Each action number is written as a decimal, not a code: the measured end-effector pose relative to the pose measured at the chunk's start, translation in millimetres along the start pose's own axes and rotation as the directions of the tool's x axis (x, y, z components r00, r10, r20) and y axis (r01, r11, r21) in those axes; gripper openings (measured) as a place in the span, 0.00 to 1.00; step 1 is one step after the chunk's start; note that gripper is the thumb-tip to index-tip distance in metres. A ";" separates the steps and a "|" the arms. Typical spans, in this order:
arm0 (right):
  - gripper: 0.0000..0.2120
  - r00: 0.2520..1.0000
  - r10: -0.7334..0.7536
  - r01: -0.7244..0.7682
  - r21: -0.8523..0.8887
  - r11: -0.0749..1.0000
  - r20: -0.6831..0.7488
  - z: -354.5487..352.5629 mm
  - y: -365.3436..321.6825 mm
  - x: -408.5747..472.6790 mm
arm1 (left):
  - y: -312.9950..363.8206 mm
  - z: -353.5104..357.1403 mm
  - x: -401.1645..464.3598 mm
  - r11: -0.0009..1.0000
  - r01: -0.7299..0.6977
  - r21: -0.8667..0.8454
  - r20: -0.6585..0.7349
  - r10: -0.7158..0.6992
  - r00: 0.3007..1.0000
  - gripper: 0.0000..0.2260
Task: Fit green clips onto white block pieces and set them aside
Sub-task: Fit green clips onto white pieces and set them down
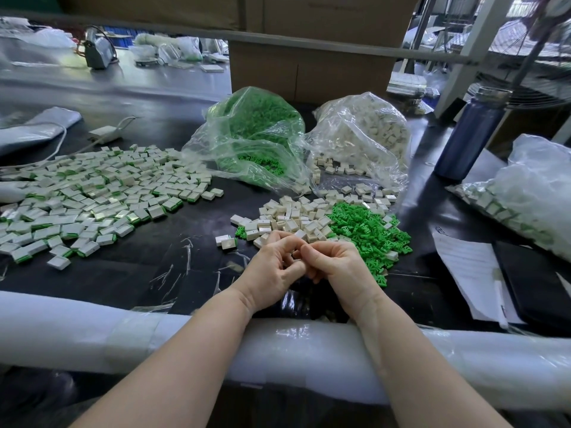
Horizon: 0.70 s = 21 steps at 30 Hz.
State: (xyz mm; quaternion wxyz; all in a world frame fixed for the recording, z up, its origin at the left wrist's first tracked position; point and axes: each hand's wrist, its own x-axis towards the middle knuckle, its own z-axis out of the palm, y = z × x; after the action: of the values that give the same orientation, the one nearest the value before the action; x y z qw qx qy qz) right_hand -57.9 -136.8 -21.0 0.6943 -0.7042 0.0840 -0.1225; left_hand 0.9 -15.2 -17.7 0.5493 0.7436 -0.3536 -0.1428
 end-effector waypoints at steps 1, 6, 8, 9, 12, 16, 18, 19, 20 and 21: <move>0.08 1.000 0.002 -0.002 0.000 1.000 -0.006 0.3 0.1 0.3 | -0.2 0.0 -0.2 1.000 -0.003 0.005 -0.002 0.003 1.000 0.09; 0.08 1.000 0.013 -0.013 0.007 1.000 -0.013 0.0 1.5 0.9 | -0.6 -0.3 0.0 1.000 -0.007 0.018 0.005 0.007 1.000 0.09; 0.08 1.000 0.016 -0.016 0.008 1.000 -0.015 -0.5 1.7 1.0 | -0.7 -0.6 0.0 1.000 -0.007 0.022 0.010 0.007 1.000 0.08; 0.08 1.000 0.017 -0.017 0.009 1.000 -0.017 -0.6 1.9 1.1 | -0.9 -0.7 0.0 1.000 -0.007 0.024 0.013 0.007 1.000 0.08; 0.08 1.000 0.024 -0.024 0.017 1.000 -0.020 -0.3 2.5 1.4 | -1.2 -0.8 0.1 1.000 -0.005 0.022 0.019 0.005 1.000 0.08; 0.08 0.999 0.032 -0.031 0.024 0.999 -0.023 -0.1 2.6 1.3 | -1.1 -0.7 0.1 1.000 -0.006 0.020 0.019 0.006 1.000 0.09; 0.08 0.999 0.030 -0.029 0.021 0.999 -0.026 -0.4 2.4 1.2 | -1.0 -0.7 0.4 1.000 -0.006 0.027 0.024 0.006 1.000 0.08; 0.08 0.999 0.028 -0.027 0.020 0.999 -0.028 -0.5 2.5 1.3 | -1.0 -0.7 0.5 1.000 -0.006 0.029 0.026 0.006 1.000 0.08; 0.08 0.999 0.025 -0.025 0.018 1.000 -0.027 -0.5 2.5 1.2 | -0.9 -0.6 0.6 1.000 -0.006 0.029 0.025 0.005 1.000 0.08; 0.09 0.999 0.024 -0.024 0.018 1.000 -0.023 -0.5 2.4 1.1 | -0.8 -0.6 0.7 1.000 -0.005 0.027 0.021 0.005 1.000 0.08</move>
State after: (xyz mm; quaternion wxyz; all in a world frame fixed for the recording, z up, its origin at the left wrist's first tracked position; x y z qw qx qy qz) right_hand -56.9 -137.6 -23.3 0.7010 -0.6954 0.0993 -0.1231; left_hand 2.0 -15.1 -18.1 0.5357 0.7485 -0.3632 -0.1446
